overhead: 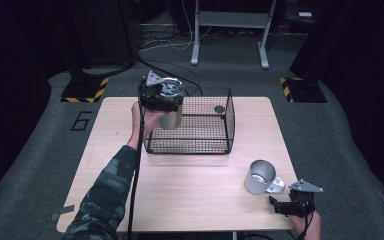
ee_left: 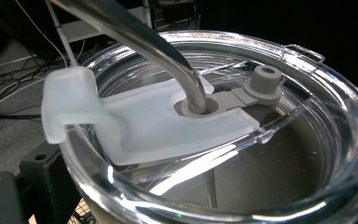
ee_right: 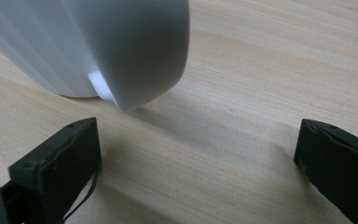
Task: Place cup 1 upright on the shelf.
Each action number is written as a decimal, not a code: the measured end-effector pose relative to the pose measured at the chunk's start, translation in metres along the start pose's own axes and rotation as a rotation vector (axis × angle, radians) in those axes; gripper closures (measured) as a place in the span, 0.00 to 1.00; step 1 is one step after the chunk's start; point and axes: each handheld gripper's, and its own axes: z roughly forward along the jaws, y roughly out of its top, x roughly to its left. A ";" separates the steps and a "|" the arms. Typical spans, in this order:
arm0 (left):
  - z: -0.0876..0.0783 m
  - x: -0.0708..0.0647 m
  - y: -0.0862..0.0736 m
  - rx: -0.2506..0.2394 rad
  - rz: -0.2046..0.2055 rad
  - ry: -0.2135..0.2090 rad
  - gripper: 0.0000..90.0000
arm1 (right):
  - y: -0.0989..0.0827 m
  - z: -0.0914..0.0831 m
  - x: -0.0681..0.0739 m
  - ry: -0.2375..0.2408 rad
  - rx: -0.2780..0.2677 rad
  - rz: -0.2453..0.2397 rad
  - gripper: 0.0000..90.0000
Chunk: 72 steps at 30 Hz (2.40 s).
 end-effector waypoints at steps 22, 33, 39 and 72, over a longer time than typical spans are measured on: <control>0.035 0.011 -0.025 0.083 -0.055 0.021 0.04 | 0.000 0.000 0.001 0.000 -0.001 0.009 0.00; 0.046 0.011 -0.035 0.108 -0.066 0.027 0.04 | 0.000 0.000 0.000 0.000 0.000 0.004 0.00; 0.053 0.011 -0.043 0.132 -0.074 0.024 0.04 | 0.000 0.000 0.000 0.000 0.001 0.004 0.00; 0.067 0.008 -0.070 0.182 -0.088 0.039 0.04 | 0.000 0.000 0.000 -0.002 0.000 0.005 0.01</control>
